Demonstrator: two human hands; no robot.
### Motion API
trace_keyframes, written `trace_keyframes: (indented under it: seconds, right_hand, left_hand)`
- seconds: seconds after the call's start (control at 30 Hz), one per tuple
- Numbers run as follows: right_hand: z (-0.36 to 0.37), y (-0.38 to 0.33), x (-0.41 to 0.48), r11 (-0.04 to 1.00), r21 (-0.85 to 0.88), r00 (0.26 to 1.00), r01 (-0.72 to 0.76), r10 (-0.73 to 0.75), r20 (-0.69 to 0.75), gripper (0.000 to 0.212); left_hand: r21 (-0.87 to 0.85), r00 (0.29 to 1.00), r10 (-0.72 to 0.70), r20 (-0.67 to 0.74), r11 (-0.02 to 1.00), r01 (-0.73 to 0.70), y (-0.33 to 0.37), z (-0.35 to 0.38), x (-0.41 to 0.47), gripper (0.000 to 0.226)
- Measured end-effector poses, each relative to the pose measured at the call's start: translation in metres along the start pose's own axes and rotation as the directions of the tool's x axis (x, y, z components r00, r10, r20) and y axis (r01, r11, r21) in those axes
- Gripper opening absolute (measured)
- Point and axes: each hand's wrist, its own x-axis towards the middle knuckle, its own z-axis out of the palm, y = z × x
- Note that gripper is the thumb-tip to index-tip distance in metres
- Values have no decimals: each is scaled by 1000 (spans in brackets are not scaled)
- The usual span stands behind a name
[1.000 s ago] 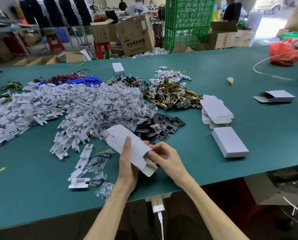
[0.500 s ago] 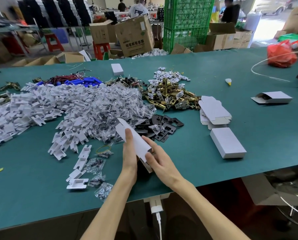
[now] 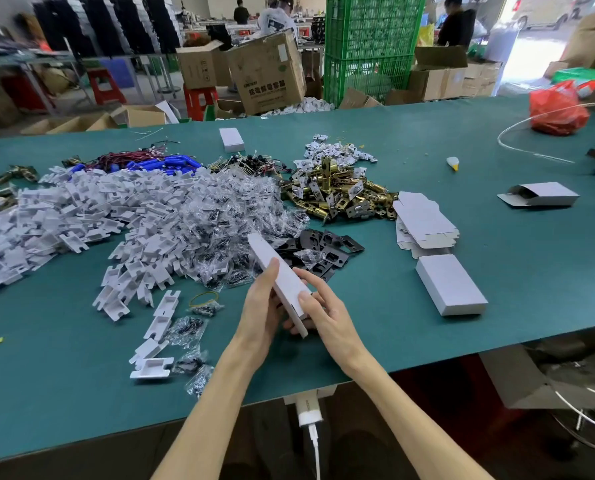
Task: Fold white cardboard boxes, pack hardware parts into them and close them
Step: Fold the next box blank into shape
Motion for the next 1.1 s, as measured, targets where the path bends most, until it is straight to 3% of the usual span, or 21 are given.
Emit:
trace_keyframes:
  seconds: [0.2,0.3,0.4,0.57,0.8,0.93,1.1]
  right_hand:
    - [-3,-4,-2,991,128,1000,-25,25,2,37]
    - [-2,-4,-2,997,64,998,-53,55,-26,39]
    - [-2,-5,-3,998,3,998,-58,58,-19,56]
    - [-4,-2,-4,998,-38,999,-50,49,-24,36]
    - [-6,-5,-4,981,154,990,-115,127,-68,53]
    - [-8,-6,-4,977,191,993,-94,105,-49,38]
    - [-5,-6,-3,987,144,994,-73,84,-73,68]
  left_hand:
    - [26,999,39,-31,999,-38,-1,-2,-4,80]
    - [81,992,28,-126,997,-17,5,-1,-1,72]
    - [142,983,17,-184,990,10,7,-2,2,76]
    - [220,977,75,-200,975,-29,8,-1,2,60]
    - [308,985,74,-158,951,-22,7,-14,4,22]
    - [347,983,85,-163,937,-24,7,-14,5,35]
    - [450,977,125,-173,892,-35,6,-10,3,37]
